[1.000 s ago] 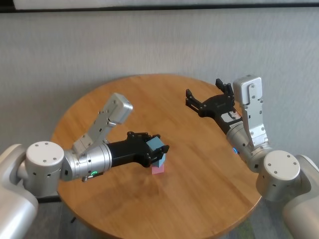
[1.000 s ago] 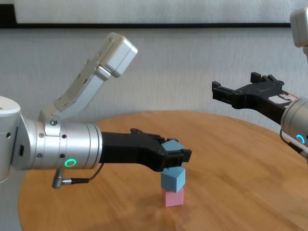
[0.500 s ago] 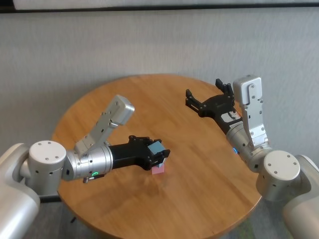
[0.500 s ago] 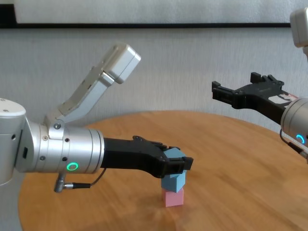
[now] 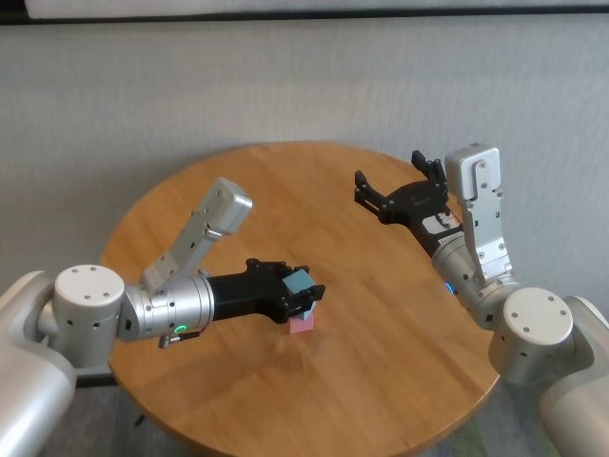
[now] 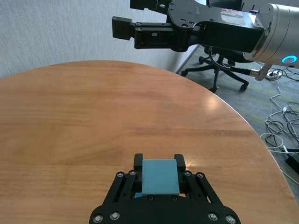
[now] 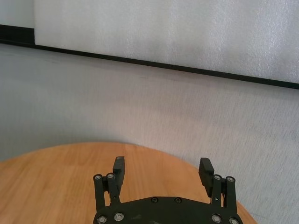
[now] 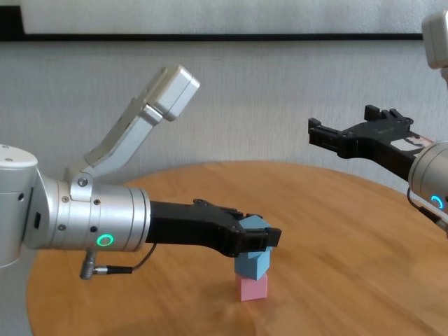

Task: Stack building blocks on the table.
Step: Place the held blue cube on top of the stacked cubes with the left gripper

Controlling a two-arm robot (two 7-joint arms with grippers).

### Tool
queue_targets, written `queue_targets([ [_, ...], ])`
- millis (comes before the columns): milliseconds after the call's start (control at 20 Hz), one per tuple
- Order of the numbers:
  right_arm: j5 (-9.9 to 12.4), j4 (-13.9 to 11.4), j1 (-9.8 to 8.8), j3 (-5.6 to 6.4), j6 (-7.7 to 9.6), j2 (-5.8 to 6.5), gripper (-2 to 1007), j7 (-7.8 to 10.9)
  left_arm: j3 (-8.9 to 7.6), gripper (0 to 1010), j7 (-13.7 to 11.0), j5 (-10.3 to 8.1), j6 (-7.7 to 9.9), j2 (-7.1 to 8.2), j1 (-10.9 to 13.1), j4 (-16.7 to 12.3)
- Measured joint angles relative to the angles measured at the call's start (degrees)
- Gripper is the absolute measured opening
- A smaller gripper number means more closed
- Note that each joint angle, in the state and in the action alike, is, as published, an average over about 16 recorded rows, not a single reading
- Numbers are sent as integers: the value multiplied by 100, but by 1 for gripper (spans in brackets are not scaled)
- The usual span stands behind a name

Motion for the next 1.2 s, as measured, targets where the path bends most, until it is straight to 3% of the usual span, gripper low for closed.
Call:
queue_targets([
  [400,0,0,0,0,0,0,1000,0,97,405,-37,-78,8,19,-168,189],
  [1200,0,0,0,0,0,0,1001,0,335,405,-12,-196,-144,-42,-437,593],
])
